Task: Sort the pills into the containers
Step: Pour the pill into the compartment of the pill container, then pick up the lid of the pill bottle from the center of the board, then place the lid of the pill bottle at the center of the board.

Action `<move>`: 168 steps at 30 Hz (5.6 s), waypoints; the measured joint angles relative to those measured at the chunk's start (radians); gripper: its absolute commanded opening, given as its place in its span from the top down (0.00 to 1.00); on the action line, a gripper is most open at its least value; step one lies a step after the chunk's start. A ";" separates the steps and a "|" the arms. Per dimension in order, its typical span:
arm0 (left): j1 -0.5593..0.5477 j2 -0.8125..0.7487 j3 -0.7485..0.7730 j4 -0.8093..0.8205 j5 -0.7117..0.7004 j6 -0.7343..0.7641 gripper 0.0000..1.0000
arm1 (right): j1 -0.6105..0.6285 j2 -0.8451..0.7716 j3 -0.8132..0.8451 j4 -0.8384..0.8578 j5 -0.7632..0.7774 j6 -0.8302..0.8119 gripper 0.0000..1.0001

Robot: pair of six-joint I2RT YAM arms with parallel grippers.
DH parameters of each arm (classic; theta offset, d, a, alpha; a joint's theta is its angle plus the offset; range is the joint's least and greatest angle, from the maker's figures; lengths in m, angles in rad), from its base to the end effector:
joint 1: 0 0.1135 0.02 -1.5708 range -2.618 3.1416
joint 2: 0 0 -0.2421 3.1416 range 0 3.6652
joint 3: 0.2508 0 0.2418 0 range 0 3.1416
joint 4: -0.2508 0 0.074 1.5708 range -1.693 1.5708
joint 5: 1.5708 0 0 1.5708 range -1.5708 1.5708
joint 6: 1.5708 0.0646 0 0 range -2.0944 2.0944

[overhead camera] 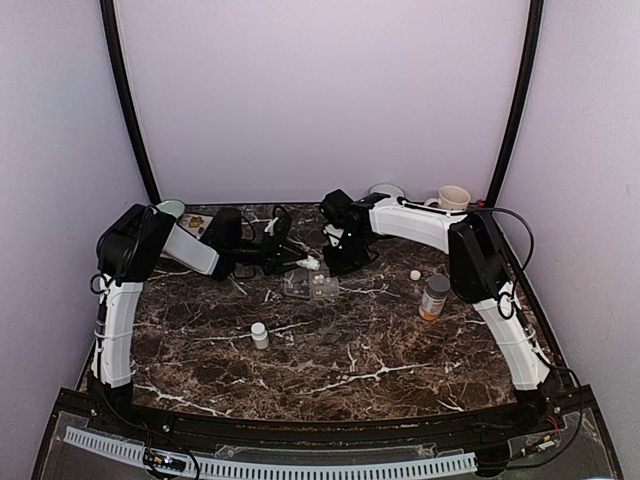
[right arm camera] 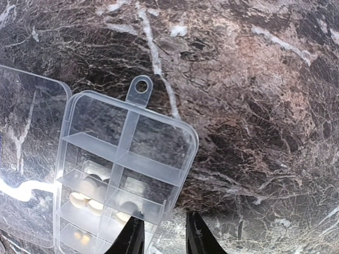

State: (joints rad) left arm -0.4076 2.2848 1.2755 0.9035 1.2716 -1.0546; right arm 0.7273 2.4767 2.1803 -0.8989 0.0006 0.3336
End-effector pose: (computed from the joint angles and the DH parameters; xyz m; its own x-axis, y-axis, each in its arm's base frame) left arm 0.3855 -0.2337 0.1203 -0.9082 0.1129 -0.4031 0.4039 -0.0160 -0.9146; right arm 0.3757 0.3343 0.1229 -0.8743 -0.3398 -0.3467 -0.4005 0.9085 0.1196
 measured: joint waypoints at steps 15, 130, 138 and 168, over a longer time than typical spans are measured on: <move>0.012 0.026 -0.018 0.523 0.005 -0.435 1.00 | 0.000 -0.001 0.000 0.001 0.000 0.010 0.61; 0.045 -0.126 -0.026 0.198 -0.039 -0.186 1.00 | -0.323 -0.253 -0.427 -0.036 0.055 -0.122 0.72; 0.046 -0.126 -0.026 0.198 -0.039 -0.186 1.00 | -0.323 -0.253 -0.416 -0.042 0.047 -0.120 0.79; 0.046 -0.126 -0.033 0.303 -0.035 -0.277 1.00 | -0.153 -0.142 -0.175 -0.120 -0.010 -0.060 0.78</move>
State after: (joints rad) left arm -0.3618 2.1586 1.2427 1.2064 1.2369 -1.3319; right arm 0.5739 2.3352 2.0048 -1.0187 -0.0090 0.2737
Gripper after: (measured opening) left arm 0.294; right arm 0.226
